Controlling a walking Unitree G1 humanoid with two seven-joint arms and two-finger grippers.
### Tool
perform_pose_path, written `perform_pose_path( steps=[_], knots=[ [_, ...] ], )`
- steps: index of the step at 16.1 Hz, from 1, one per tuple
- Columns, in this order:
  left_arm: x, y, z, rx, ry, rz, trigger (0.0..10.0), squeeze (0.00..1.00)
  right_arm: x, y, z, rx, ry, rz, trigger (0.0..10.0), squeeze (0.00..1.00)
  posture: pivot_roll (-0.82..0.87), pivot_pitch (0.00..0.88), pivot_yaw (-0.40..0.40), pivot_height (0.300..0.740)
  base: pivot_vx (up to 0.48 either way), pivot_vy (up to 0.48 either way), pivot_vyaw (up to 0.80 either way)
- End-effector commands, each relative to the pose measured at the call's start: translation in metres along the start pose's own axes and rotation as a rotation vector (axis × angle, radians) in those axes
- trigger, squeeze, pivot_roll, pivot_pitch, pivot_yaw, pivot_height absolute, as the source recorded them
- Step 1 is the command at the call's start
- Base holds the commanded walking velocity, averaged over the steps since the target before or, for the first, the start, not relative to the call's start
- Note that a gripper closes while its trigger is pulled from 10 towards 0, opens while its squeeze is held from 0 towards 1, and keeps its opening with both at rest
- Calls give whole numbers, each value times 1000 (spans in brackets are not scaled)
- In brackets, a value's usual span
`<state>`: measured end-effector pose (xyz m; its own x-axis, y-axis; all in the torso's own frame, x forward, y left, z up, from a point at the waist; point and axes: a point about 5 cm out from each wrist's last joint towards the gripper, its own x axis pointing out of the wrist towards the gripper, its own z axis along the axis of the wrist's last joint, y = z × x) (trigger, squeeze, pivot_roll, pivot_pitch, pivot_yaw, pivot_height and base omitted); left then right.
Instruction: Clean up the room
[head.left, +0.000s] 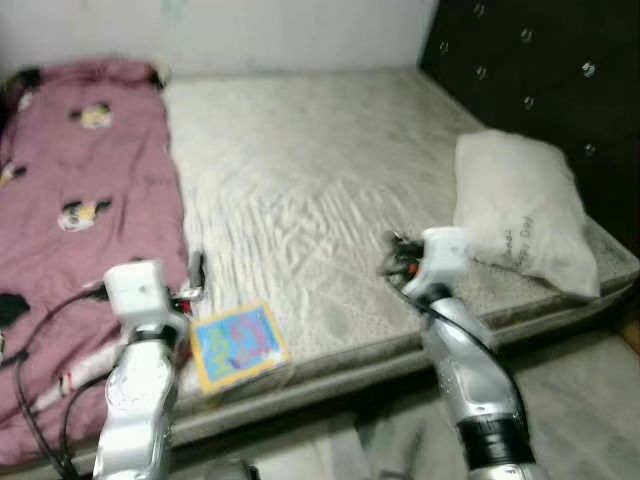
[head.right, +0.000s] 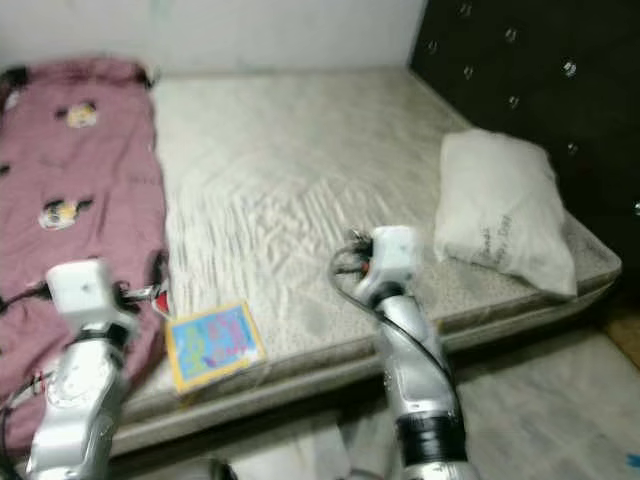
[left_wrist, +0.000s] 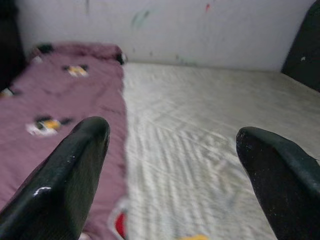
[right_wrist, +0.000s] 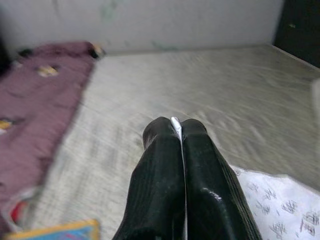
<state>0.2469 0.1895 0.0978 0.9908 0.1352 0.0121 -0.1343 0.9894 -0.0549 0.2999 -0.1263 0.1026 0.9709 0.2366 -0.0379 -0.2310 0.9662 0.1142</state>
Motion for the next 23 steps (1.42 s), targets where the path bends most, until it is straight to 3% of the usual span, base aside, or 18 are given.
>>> perform_pose_path(
  steps=[1, 7, 10, 15, 18, 23],
  knots=[
    [-1, -7, -1, -18, 6, -19, 10000, 0, -3, -12, 1, -14, 5, -33, 10000, 0, -24, 0, -47, 740, 0, 480, 0],
    [0, -8, -1, -26, 9, -20, 10000, 0, -2, -12, 1, -23, 5, -28, 10000, 0, -27, 0, -47, 740, 0, 457, 0],
    [0, -8, -1, -21, 9, -21, 10000, 0, -2, -12, 1, -26, 6, -22, 10000, 0, -27, 0, -48, 740, 0, 0, 0],
    [1, -8, -2, -38, 16, -14, 10000, 0, -1, -10, 2, -34, 3, -7, 10000, 0, -31, 0, -48, 740, 0, 0, 664],
    [1, -8, -2, -41, 19, -14, 10000, 0, -1, -10, 2, -35, 5, -5, 10000, 0, -33, 0, -48, 740, 0, 0, 0],
    [1, -8, -2, -47, 22, -16, 10000, 0, -1, -9, 2, -36, 7, 1, 10000, 0, -32, 0, -48, 740, 0, 265, 671]
  ],
)
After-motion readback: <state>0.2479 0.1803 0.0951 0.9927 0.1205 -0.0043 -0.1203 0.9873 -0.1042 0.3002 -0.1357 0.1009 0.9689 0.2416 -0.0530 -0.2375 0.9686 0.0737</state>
